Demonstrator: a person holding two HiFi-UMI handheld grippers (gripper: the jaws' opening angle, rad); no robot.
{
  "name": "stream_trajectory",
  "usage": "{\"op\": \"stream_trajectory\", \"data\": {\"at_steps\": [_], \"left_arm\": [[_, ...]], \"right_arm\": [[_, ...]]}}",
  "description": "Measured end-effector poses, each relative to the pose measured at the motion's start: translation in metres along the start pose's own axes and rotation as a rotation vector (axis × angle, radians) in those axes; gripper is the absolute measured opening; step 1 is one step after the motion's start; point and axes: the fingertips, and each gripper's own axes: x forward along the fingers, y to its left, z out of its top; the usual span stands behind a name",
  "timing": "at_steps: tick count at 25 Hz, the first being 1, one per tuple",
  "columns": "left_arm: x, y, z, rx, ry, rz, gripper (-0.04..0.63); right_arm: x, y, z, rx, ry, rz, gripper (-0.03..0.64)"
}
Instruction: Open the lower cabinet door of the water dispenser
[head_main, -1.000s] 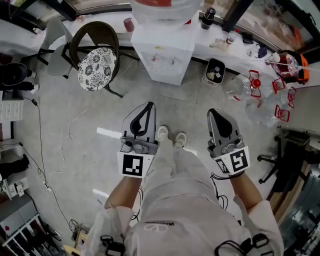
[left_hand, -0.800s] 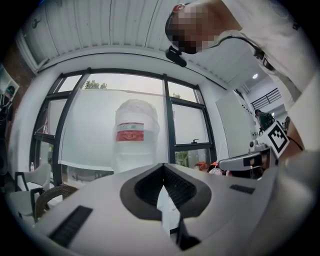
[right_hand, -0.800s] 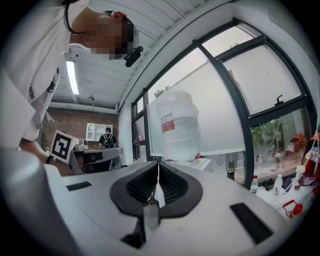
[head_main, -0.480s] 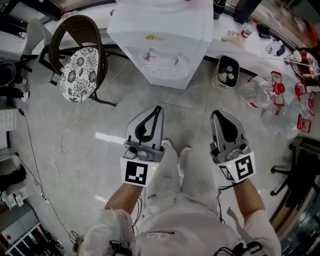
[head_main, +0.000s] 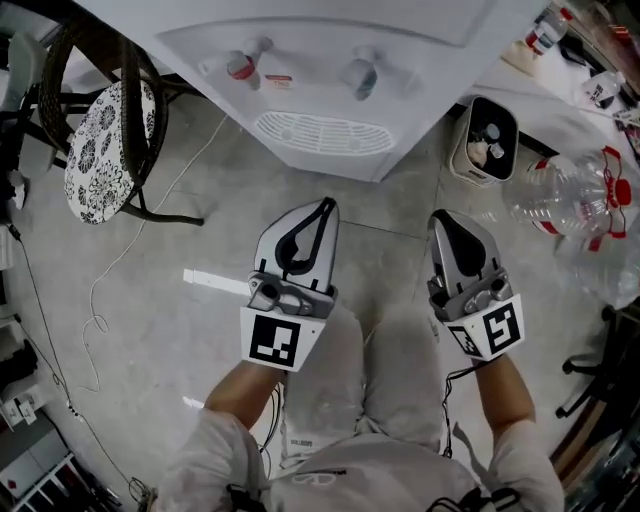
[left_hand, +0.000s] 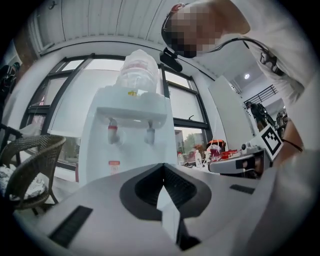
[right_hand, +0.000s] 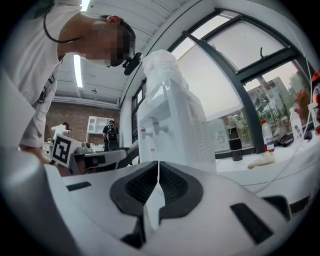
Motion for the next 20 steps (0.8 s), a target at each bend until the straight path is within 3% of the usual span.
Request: {"op": "stream_trajectory", "data": {"at_steps": [9,15,20], "left_arm": [[0.025,0.000,-0.100,0.010,-0.003,-0.060,0.003],[0.035,0.000,-0.130,0.010,-0.017,-0.072,0.003],[0.037,-0.001,-0.151,0.020,-0.024,-0.084,0.003]], "right_arm": [[0.041,-0.022,-0.095,-0.002,-0.007,0.074,0.018],[0.053,-0.036,-0.135,0.005,0.008,0.109,0.021],[0.062,-0.043,-0.156,-0.016,0.019,0.140,0.094]]}}
